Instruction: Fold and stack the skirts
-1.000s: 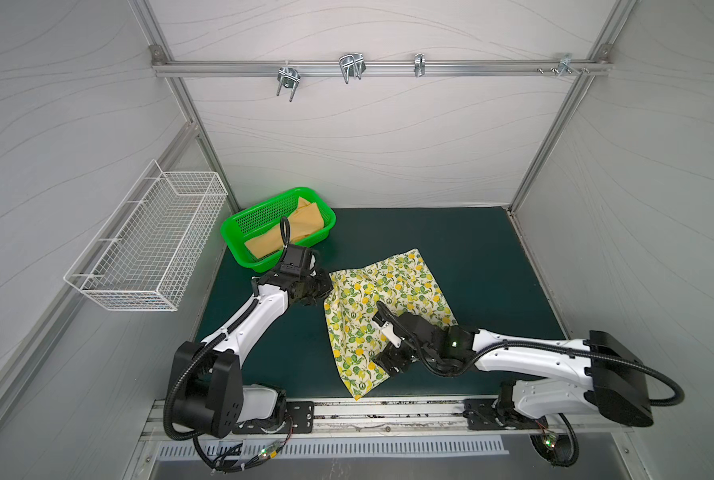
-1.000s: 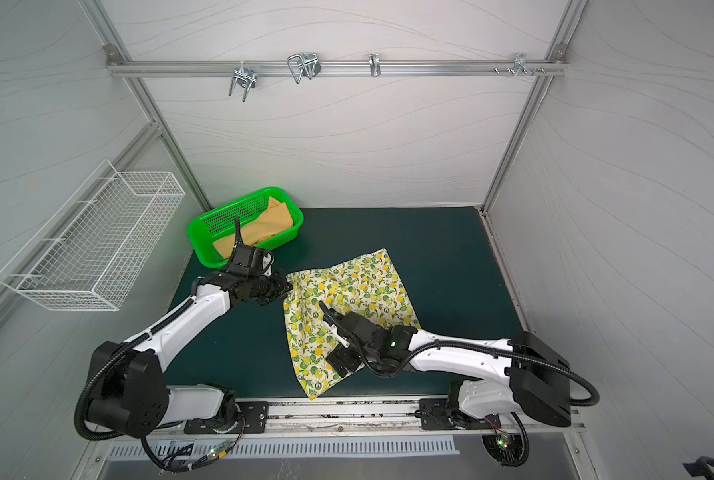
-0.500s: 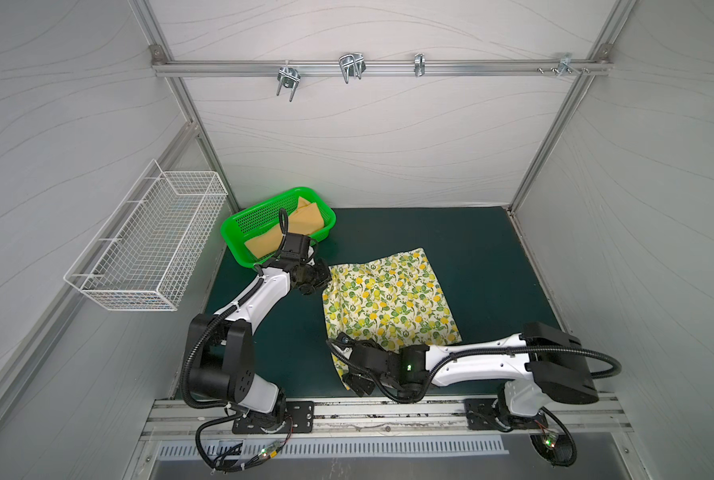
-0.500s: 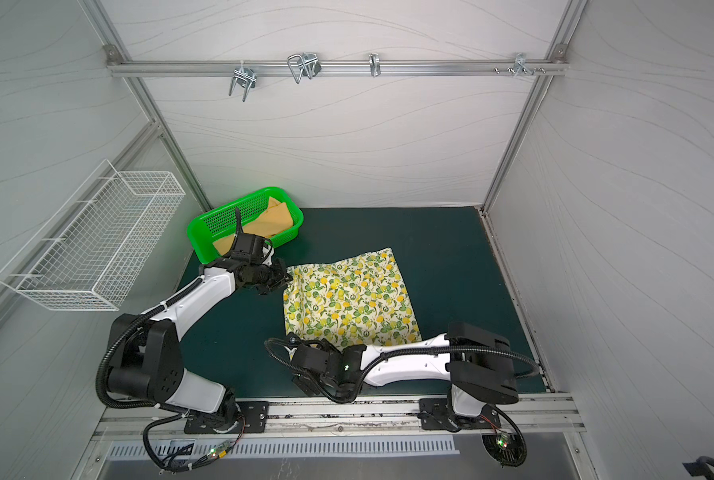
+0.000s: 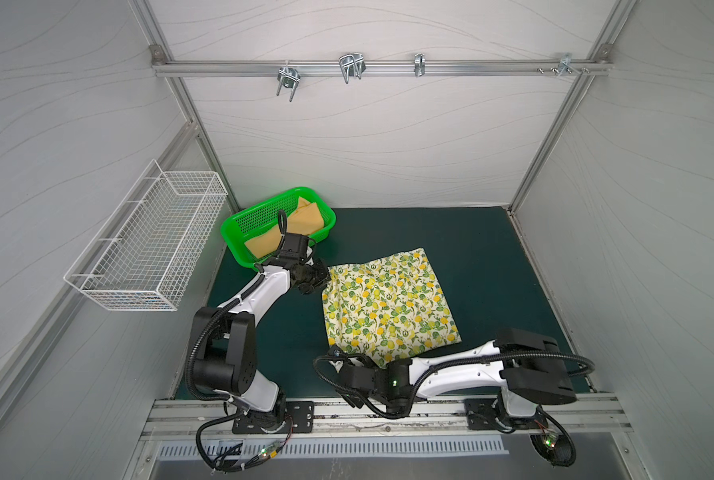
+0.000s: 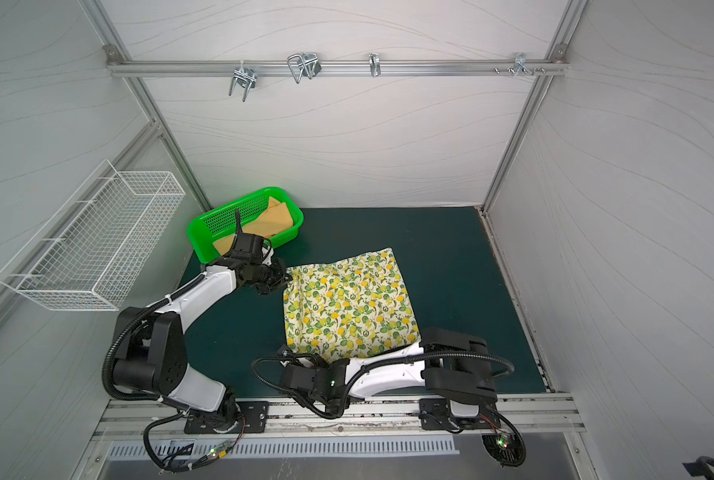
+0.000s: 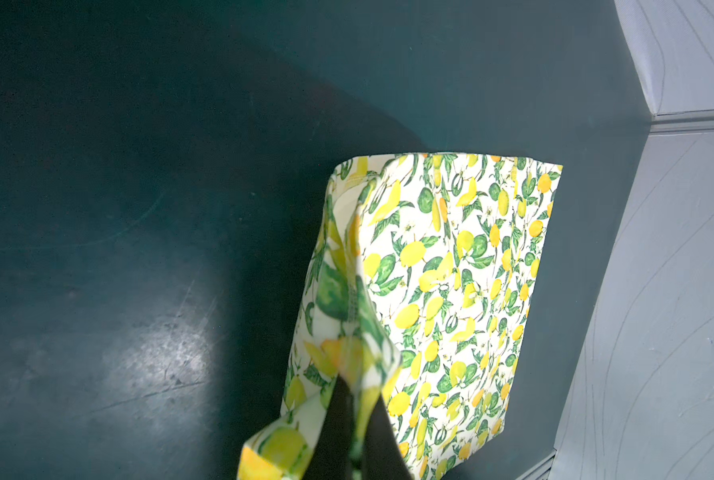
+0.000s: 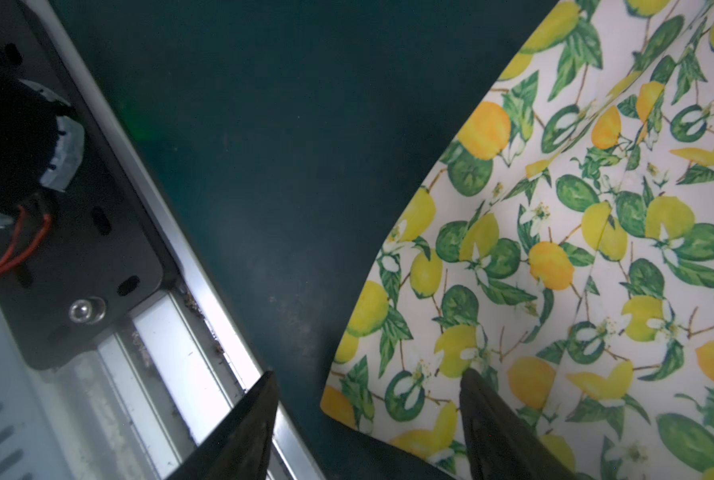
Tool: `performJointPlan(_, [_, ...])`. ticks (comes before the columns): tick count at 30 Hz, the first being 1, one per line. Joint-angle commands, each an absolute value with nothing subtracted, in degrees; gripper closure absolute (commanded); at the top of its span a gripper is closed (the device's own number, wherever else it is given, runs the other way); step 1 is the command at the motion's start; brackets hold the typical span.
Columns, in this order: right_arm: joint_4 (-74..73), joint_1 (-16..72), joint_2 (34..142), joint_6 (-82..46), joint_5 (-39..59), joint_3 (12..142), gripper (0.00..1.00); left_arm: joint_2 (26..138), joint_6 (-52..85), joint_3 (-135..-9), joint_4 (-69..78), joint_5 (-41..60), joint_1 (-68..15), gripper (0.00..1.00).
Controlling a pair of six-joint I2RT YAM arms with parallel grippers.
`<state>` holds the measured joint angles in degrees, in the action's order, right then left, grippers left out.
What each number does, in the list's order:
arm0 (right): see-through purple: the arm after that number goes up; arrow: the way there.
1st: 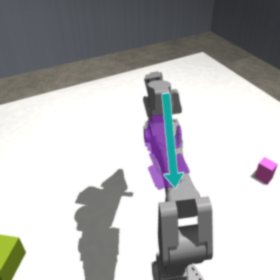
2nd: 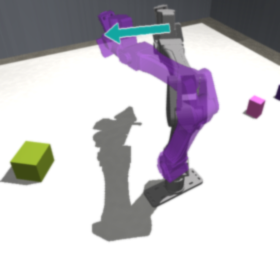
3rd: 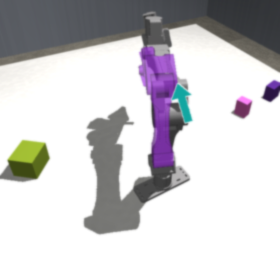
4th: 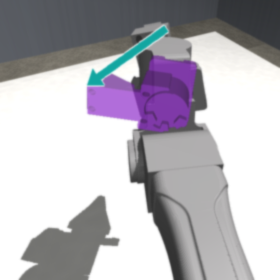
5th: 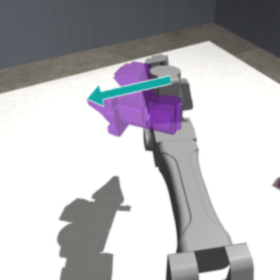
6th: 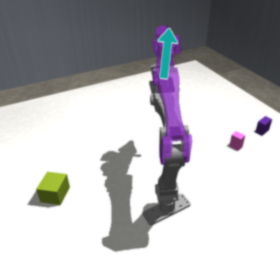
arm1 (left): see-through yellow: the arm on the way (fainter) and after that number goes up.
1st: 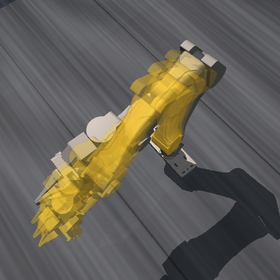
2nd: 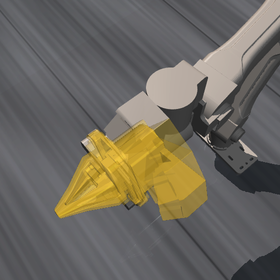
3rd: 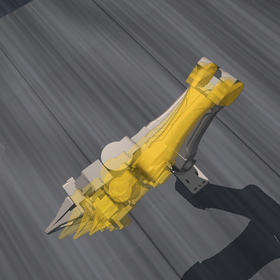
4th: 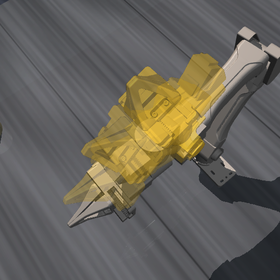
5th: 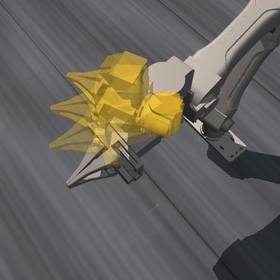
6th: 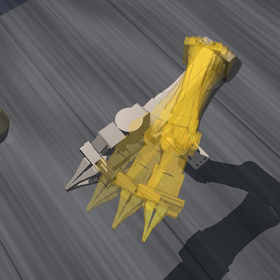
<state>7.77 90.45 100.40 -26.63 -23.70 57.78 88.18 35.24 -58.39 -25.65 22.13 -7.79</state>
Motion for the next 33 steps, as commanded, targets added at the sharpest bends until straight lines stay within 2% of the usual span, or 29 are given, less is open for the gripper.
performJointPlan(1, [7.2, 91.0, 102.0, -29.5, -25.1, 58.8, 0.35, 88.5, 35.4, -61.3, -23.7, 23.0, -7.2, 1.00])
performJointPlan(3, [7.4, 91.0, 102.8, -30.1, -24.9, 59.0, 0.40, 88.4, 35.4, -61.2, -23.7, 23.0, -7.2, 1.00])
performJointPlan(9, [7.9, 91.0, 105.1, -32.1, -24.9, 59.2, 0.47, 88.5, 35.4, -61.3, -23.6, 23.5, -6.9, 1.00])
performJointPlan(16, [9.4, 91.3, 107.0, -34.2, -25.7, 60.1, 0.47, 88.5, 35.4, -61.4, -23.7, 24.0, -6.3, 1.00])
performJointPlan(19, [10.1, 91.3, 107.6, -34.9, -26.0, 60.5, 0.51, 88.5, 35.4, -61.3, -23.6, 24.1, -6.2, 1.00])
performJointPlan(22, [11.2, 91.3, 108.2, -35.3, -26.6, 61.3, 0.60, 88.5, 35.5, -61.3, -23.5, 24.3, -6.2, 1.00])
performJointPlan(24, [11.8, 91.3, 108.7, -35.7, -26.7, 61.7, 0.69, 88.5, 35.5, -61.4, -23.6, 24.4, -6.1, 1.00])
performJointPlan(33, [11.0, 90.5, 107.6, -35.7, -26.0, 60.5, 0.94, 87.5, 35.4, -61.2, -23.9, 24.7, -5.3, 1.00])
